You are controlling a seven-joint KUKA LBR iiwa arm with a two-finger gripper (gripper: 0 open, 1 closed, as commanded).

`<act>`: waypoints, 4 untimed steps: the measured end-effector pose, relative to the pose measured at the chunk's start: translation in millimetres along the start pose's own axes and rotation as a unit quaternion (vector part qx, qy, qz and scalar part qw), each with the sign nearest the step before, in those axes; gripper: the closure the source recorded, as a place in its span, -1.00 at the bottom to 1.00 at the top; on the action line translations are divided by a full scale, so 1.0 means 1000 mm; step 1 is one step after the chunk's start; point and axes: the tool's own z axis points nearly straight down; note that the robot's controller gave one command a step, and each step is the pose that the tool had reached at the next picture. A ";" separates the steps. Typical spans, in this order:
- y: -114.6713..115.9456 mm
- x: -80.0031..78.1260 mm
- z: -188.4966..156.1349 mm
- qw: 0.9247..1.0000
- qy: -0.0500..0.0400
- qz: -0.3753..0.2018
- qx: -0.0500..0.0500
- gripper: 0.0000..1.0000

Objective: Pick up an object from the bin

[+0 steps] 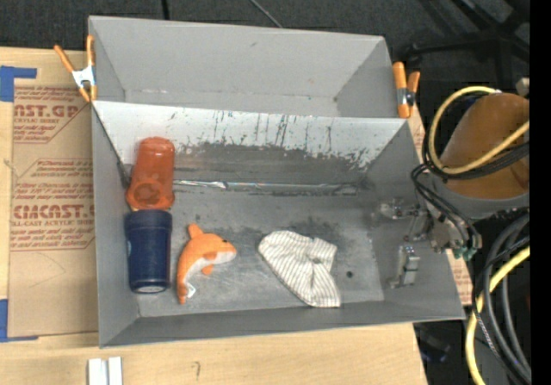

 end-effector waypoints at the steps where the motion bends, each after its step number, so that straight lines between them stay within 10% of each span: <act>1: 0.000 -0.002 -0.004 1.000 -0.004 -0.001 0.001 -1.00; 4: 0.030 -0.020 0.058 0.993 -0.004 -0.117 0.000 -1.00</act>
Offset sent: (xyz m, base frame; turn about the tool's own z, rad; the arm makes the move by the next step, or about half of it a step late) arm 0.0051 0.0652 -0.0802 -0.0327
